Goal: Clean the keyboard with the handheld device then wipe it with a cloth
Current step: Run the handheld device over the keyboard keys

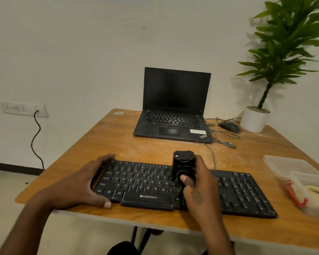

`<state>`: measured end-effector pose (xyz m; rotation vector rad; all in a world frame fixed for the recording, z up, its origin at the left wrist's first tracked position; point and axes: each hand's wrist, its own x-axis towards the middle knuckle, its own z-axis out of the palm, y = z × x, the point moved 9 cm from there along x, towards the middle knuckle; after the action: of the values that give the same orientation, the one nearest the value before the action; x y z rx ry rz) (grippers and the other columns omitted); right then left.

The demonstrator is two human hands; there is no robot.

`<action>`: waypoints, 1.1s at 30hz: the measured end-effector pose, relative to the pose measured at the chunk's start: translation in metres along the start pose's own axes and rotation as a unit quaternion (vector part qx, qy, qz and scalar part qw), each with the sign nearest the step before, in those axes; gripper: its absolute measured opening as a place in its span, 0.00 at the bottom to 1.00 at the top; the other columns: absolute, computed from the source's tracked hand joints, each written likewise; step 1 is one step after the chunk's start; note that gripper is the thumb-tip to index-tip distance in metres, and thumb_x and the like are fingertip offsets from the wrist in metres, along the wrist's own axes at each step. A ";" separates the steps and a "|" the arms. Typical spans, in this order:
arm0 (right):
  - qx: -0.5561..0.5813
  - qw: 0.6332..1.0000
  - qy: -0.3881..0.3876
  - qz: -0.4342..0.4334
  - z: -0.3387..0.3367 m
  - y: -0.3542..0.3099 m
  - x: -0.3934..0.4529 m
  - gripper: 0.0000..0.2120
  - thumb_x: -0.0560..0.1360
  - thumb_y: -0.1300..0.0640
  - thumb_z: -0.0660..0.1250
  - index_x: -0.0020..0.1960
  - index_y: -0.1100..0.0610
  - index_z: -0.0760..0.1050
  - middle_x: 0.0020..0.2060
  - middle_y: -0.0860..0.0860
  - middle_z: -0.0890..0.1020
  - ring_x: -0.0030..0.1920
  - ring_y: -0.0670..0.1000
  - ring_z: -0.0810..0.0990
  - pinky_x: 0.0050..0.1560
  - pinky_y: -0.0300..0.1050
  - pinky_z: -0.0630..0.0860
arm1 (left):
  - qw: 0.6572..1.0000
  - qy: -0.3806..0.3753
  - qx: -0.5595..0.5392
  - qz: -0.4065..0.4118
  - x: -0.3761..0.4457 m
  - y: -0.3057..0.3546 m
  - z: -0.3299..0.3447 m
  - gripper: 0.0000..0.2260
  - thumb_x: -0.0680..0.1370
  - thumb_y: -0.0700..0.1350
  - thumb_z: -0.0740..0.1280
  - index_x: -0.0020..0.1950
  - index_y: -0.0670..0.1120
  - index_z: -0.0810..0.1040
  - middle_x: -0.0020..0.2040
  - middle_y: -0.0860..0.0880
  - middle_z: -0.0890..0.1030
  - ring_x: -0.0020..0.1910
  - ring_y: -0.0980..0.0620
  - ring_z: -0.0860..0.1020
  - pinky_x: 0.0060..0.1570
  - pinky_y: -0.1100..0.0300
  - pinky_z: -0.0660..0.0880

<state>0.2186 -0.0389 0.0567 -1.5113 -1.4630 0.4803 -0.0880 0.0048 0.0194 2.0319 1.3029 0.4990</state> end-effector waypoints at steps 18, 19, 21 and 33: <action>0.004 0.999 -0.043 -0.011 0.063 -0.045 -0.002 0.19 0.77 0.66 0.69 0.60 0.47 0.69 0.46 0.44 0.79 0.44 0.40 0.77 0.30 0.30 0.70 | 1.000 0.000 0.023 0.007 -0.002 0.000 -0.002 0.56 0.59 0.68 0.82 0.76 0.75 0.47 0.72 0.66 0.62 0.68 0.65 0.67 0.69 0.57 0.72; 0.004 0.999 -0.035 -0.006 0.060 -0.044 -0.001 0.19 0.77 0.67 0.68 0.59 0.47 0.68 0.45 0.44 0.78 0.43 0.40 0.76 0.29 0.30 0.71 | 1.000 0.000 0.023 0.007 -0.002 0.000 -0.002 0.56 0.59 0.67 0.82 0.76 0.74 0.47 0.72 0.66 0.62 0.68 0.65 0.67 0.69 0.57 0.72; -0.001 1.000 -0.029 -0.010 0.063 -0.048 0.000 0.19 0.77 0.68 0.68 0.58 0.49 0.68 0.46 0.44 0.78 0.43 0.40 0.76 0.30 0.30 0.71 | 1.000 0.003 0.027 0.006 -0.002 -0.002 -0.002 0.56 0.60 0.67 0.82 0.76 0.74 0.46 0.72 0.65 0.62 0.68 0.64 0.67 0.69 0.57 0.72; 0.053 0.992 -0.095 -0.068 0.106 -0.083 -0.001 0.17 0.76 0.57 0.73 0.62 0.45 0.74 0.49 0.38 0.82 0.48 0.35 0.81 0.41 0.32 0.79 | 0.999 0.006 0.027 0.016 0.000 -0.004 -0.003 0.59 0.61 0.66 0.82 0.78 0.71 0.43 0.72 0.64 0.61 0.69 0.63 0.66 0.69 0.58 0.71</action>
<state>0.0871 -0.0162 0.0735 -1.3008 -1.6488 0.6238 -0.0926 0.0066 0.0182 2.0998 1.3072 0.4959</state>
